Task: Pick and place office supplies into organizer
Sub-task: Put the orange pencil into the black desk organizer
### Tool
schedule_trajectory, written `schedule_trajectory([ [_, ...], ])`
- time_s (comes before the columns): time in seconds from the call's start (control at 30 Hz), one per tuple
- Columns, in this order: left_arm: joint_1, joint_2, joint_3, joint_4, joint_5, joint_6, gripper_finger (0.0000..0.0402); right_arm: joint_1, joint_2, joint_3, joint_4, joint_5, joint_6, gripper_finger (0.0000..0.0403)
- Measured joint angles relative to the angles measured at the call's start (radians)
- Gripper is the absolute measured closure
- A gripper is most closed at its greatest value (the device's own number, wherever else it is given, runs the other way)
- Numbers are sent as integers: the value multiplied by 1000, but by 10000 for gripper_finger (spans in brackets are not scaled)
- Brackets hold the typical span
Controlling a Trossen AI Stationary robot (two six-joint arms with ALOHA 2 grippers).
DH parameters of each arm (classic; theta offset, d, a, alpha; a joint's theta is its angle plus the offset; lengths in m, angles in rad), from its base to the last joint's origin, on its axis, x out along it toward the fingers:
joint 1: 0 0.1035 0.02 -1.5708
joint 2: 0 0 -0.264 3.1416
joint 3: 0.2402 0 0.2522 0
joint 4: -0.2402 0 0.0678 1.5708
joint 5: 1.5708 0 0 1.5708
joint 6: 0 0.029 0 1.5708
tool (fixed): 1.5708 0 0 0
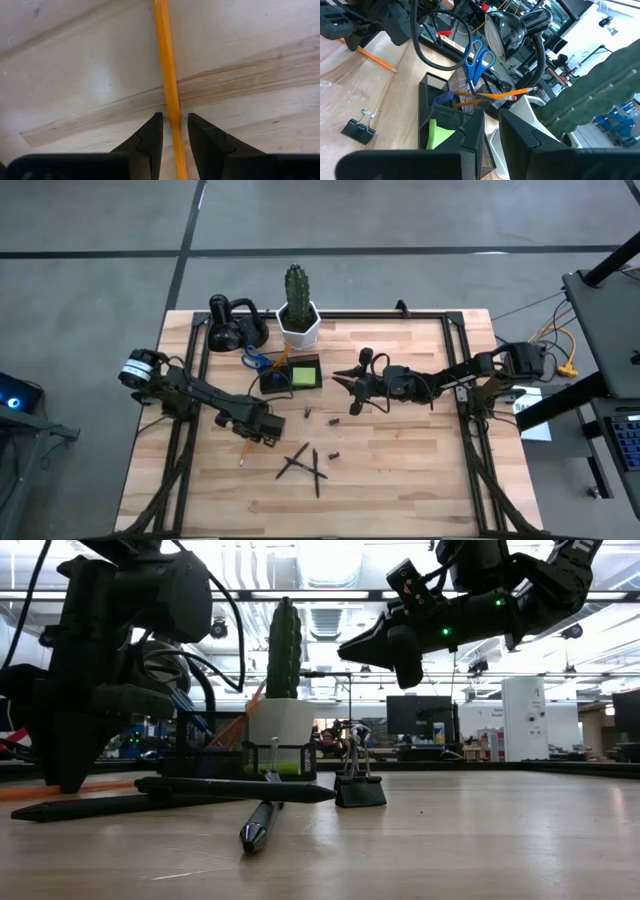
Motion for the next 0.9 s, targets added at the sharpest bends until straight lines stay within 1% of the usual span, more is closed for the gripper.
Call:
schedule_trajectory([
  [0.3,0,1,-2,1,-2,1,328,0,0,0,0,0,0,355],
  [0.37,0,1,-2,4,-2,4,339,0,0,0,0,0,0,355],
  [0.57,0,2,-2,7,-3,25,391,0,0,0,0,0,0,355],
  [0.9,1,-2,0,3,7,146,398,0,0,0,0,0,0,355],
])
